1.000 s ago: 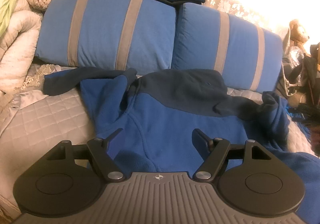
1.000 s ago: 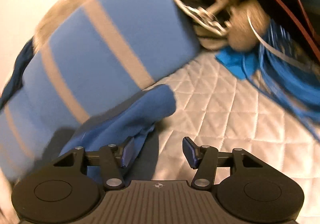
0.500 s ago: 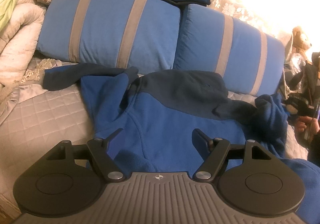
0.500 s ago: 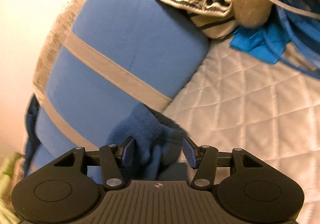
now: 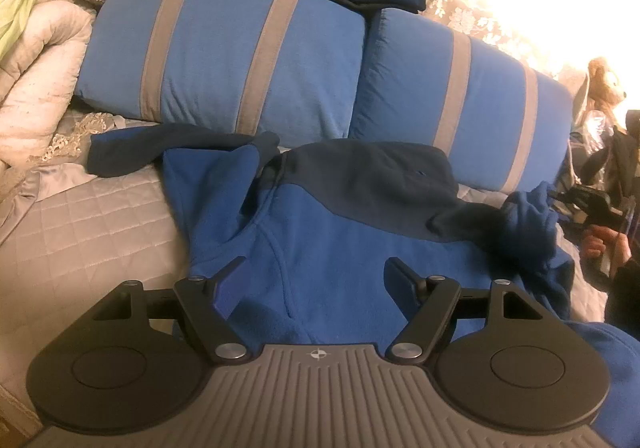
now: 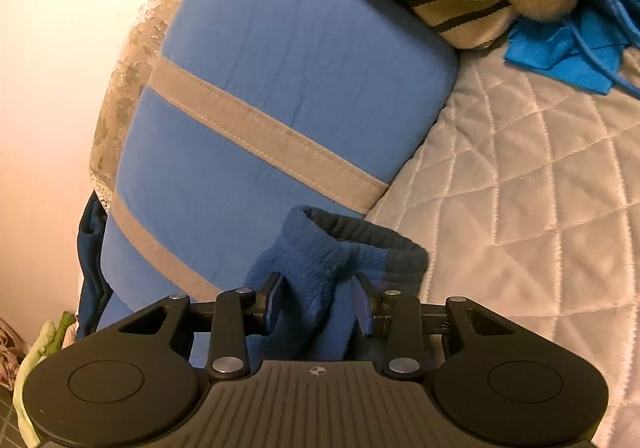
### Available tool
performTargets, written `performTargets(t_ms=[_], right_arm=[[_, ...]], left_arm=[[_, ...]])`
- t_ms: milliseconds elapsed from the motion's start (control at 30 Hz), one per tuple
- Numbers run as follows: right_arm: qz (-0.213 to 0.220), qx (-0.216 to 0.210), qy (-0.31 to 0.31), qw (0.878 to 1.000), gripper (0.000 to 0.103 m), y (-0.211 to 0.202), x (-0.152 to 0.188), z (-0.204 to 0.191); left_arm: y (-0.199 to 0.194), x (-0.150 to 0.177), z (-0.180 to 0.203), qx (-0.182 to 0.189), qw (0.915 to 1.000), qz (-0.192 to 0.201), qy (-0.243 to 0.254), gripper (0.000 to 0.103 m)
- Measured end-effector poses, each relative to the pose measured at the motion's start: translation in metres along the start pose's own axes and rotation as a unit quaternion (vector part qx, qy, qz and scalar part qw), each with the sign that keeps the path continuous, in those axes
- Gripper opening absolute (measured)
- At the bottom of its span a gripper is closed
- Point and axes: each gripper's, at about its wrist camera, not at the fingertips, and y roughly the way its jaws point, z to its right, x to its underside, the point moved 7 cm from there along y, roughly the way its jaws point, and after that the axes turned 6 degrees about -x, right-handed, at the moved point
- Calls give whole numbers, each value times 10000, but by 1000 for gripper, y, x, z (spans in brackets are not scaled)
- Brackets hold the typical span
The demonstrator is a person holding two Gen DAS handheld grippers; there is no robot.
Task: Fold clothes
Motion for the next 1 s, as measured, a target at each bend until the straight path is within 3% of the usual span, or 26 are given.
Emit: performTargets(t_ms=[67,133,333,400,467,600,700,800,933,1000], right_arm=[[-27,119,-53,9999,40,5,-1,-2],[-92,329,-49,9994,15,10,-1,0],[-322,1111,-539,9918,12,5,-9,-10],[-477,1485,-890,9837,11,-2,-13,-16],[-708,1991,-1426,9670,11,-9,-16,-21],[-1162,2936,-2525,9146,11,-26,-20,-24],[-1401,3459,-3428,8621,11,-42,-19,-21],[-1326,3934,-4249,8044,11,-63,-21,-15],[-1029,4374,-5059,7363,11,-91,-26,-9],[-768,4613,-5484,6932,11,-105,-32,-8]], left_arm=[[0,0,0,-6,10000,0,-2,73],[0,0,0,-12,10000,1,-6,73],[0,0,0,-10,10000,8,-30,73],[0,0,-1,-6,10000,14,-43,73],[1,0,-1,-6,10000,16,-61,73],[1,0,-2,-43,9999,25,-90,73],[0,0,-3,-41,9999,39,-102,73],[0,0,-4,-15,9999,44,-140,73],[0,0,-6,17,9998,43,-174,73],[-1,0,-6,21,9998,51,-173,73]])
